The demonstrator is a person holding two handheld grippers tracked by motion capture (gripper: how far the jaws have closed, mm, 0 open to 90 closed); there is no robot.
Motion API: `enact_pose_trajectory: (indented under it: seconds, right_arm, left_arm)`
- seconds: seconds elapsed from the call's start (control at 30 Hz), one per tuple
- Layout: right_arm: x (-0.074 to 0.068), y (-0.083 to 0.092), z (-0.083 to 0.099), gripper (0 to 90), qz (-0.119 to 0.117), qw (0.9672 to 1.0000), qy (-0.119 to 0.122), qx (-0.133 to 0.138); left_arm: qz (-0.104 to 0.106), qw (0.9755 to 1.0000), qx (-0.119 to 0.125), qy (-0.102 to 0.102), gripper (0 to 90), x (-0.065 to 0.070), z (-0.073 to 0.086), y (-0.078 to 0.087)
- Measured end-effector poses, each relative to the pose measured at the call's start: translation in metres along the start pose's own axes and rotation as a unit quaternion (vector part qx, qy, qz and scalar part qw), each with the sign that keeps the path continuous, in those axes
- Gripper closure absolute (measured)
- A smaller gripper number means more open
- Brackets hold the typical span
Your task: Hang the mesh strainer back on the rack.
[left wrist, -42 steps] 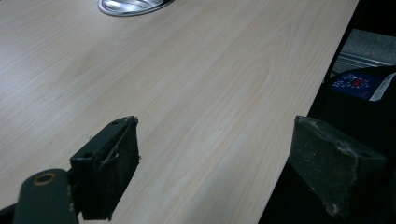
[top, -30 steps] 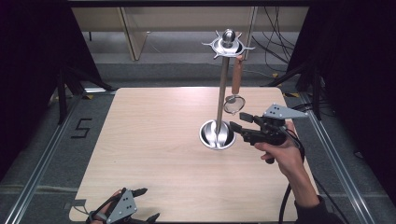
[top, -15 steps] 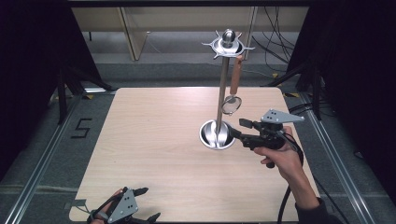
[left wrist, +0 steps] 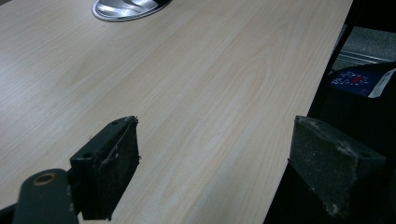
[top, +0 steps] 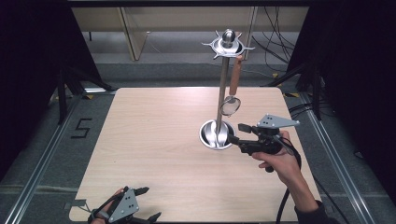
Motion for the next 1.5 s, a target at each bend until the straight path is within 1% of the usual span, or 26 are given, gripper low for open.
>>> enact_pose_trajectory:
  seconds: [0.1,0.13,0.17,0.23,0.3,0.33,0.4,0.53,0.57,0.6,0.67,0.7,0.73,0.77,0.8,0.83,0.9,1.07,1.1,1.17,1.23,1.27,1.3,1.43,1.47,1.5]
  right_arm:
    - [-0.003,-0.003,0.002,37.3,-0.004,1.0,0.002,-0.001]
    - [-0.005,-0.002,0.003,37.1,-0.005,0.9999,-0.003,-0.01]
    - [-0.007,-0.005,0.005,37.1,-0.001,1.0,-0.006,-0.001]
    - [-0.007,-0.006,0.006,36.8,-0.012,0.9998,0.01,-0.01]
    - [-0.01,-0.007,0.009,36.3,-0.016,0.9997,0.0,-0.016]
    - [-0.011,-0.008,0.011,35.6,-0.014,0.9996,-0.005,-0.023]
    - [-0.01,-0.01,0.013,34.9,-0.011,0.9997,0.005,-0.021]
    - [-0.012,-0.014,0.021,34.1,-0.008,0.9994,-0.014,-0.031]
    - [-0.01,-0.014,0.023,34.0,-0.009,0.9992,0.002,-0.04]
    - [-0.012,-0.015,0.026,33.9,-0.012,0.9989,-0.009,-0.045]
    - [-0.011,-0.017,0.03,33.8,-0.011,0.9988,-0.006,-0.046]
    - [-0.01,-0.017,0.032,33.7,-0.009,0.9985,0.007,-0.054]
    - [-0.012,-0.017,0.034,33.6,-0.008,0.9983,-0.005,-0.057]
    - [-0.01,-0.019,0.035,33.4,-0.014,0.9981,0.004,-0.059]
    - [-0.013,-0.019,0.036,33.4,-0.01,0.9981,-0.008,-0.06]
    - [-0.012,-0.019,0.038,33.4,-0.011,0.9978,-0.003,-0.065]
    - [-0.012,-0.019,0.039,33.4,0.0,0.9979,-0.002,-0.065]
    - [-0.014,-0.02,0.044,33.2,-0.007,0.9976,-0.006,-0.069]
    - [-0.015,-0.021,0.045,33.2,-0.016,0.9975,-0.008,-0.068]
    - [-0.013,-0.021,0.046,33.1,-0.009,0.9976,0.01,-0.067]
    - [-0.015,-0.021,0.048,32.8,-0.006,0.9975,0.004,-0.07]
    - [-0.016,-0.02,0.049,32.8,-0.014,0.9968,0.0,-0.079]
    - [-0.014,-0.02,0.051,32.8,-0.011,0.997,0.009,-0.076]
    - [-0.015,-0.018,0.057,32.8,-0.013,0.9961,-0.004,-0.088]
    - [-0.013,-0.018,0.058,32.8,-0.009,0.9967,0.009,-0.08]
    - [-0.013,-0.017,0.059,32.8,-0.009,0.9962,0.001,-0.086]
  left_arm:
    - [0.002,1.0,-0.002,0.002,15.2,0.0,0.0,0.001]
    - [0.002,1.0,-0.002,0.003,15.2,0.0,0.0,0.001]
    - [0.002,1.0,-0.003,0.003,15.2,0.0,0.0,0.001]
    - [0.001,1.0,-0.002,0.001,15.2,0.0,0.0,0.001]
    - [0.001,1.0,-0.002,0.001,15.2,0.0,0.0,0.001]
    - [0.001,1.0,-0.002,0.002,15.2,0.0,0.001,0.001]
    - [0.001,1.0,-0.002,0.001,15.2,0.0,0.0,0.001]
    - [0.0,1.0,-0.002,0.001,15.2,0.0,0.001,0.001]
    - [0.0,1.0,-0.003,0.002,15.2,0.0,0.001,0.001]
    - [-0.004,1.0,-0.001,-0.001,15.2,0.0,0.001,0.001]
    - [0.0,1.0,-0.004,0.002,15.2,0.0,0.001,0.001]
    - [-0.004,1.0,-0.002,-0.001,15.2,0.0,0.001,0.001]
    - [-0.004,1.0,-0.002,-0.002,15.2,0.0,0.001,0.001]
    - [-0.003,1.0,-0.001,-0.001,15.2,0.0,0.001,0.001]
    - [-0.004,1.0,-0.002,-0.002,15.2,0.0,0.001,0.001]
    - [-0.004,1.0,-0.003,-0.002,15.2,0.0,0.001,0.001]
    - [-0.004,1.0,-0.001,-0.001,15.2,0.0,0.001,0.001]
    - [-0.004,1.0,-0.002,-0.002,15.2,0.0,0.001,0.001]
    - [-0.004,1.0,-0.002,-0.001,15.2,0.0,0.001,0.001]
    - [-0.004,1.0,-0.001,-0.002,15.2,0.0,0.001,0.001]
    - [-0.004,1.0,-0.001,-0.001,15.2,0.0,0.001,0.001]
    - [-0.004,1.0,-0.002,-0.001,15.2,0.0,0.001,0.001]
    - [-0.004,1.0,-0.001,-0.002,15.2,0.0,0.001,0.001]
    - [-0.004,1.0,-0.002,-0.003,15.2,0.0,0.001,0.001]
    - [-0.004,1.0,-0.002,-0.003,15.2,0.0,0.001,0.001]
    - [-0.004,1.0,-0.002,-0.003,15.3,0.0,0.001,0.001]
Point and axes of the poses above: each handheld gripper's, and its own axes: y roughly backward along the jaws, z roughly out of its underside, x roughly to its right, the point moved 3 cm from there along -y, roughly forward along the jaws, and after that the axes turned 7 degrees about x, right-handed, at the moved point
